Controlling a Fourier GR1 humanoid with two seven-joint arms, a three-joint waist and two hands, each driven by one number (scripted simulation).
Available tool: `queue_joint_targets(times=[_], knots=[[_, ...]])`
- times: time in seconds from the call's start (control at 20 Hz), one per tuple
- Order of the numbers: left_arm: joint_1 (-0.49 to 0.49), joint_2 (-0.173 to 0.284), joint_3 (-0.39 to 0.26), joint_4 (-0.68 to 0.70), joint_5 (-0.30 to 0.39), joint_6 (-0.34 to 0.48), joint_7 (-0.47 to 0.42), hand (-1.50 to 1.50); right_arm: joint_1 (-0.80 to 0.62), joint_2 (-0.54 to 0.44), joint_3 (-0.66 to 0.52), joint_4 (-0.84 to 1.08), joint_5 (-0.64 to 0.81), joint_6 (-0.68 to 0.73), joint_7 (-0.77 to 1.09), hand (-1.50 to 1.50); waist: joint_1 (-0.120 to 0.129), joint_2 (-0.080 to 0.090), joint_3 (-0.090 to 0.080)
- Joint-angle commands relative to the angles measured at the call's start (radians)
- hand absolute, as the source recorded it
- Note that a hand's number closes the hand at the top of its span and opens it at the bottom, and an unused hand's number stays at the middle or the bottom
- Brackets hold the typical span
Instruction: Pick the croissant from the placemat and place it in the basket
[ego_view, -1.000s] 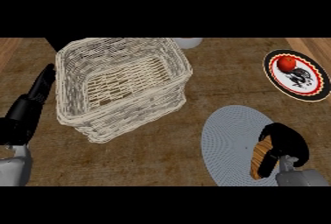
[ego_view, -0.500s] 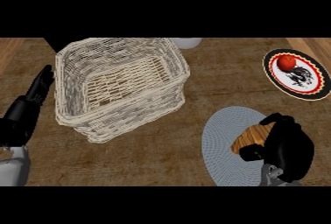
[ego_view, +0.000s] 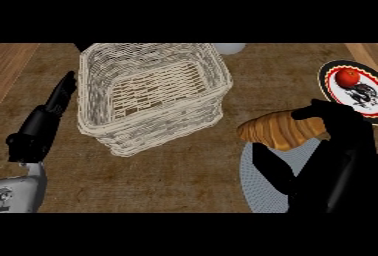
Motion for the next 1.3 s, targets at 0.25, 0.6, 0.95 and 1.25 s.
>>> queue_joint_targets(times=[0.25,0.6,0.95,1.25], knots=[[-0.050,-0.016,-0.034,0.017,0.000,-0.020,-0.007,0.00,-0.362,0.008,0.023,0.105,-0.066,0.123,0.291,1.50,0.068,0.019,0.001],[-0.072,-0.030,-0.044,0.034,-0.008,-0.012,-0.024,0.00,-0.560,0.008,-0.164,0.315,-0.219,0.104,0.292,1.50,0.104,0.031,0.001],[-0.103,-0.034,-0.069,0.049,-0.015,-0.030,-0.012,0.00,-0.720,0.008,-0.314,0.535,-0.344,0.067,0.292,1.50,0.125,0.035,0.002],[-0.119,-0.043,-0.066,0.062,-0.011,-0.025,-0.018,0.00,-0.807,0.008,-0.419,0.733,-0.440,0.018,0.292,1.50,0.134,0.040,0.001]])
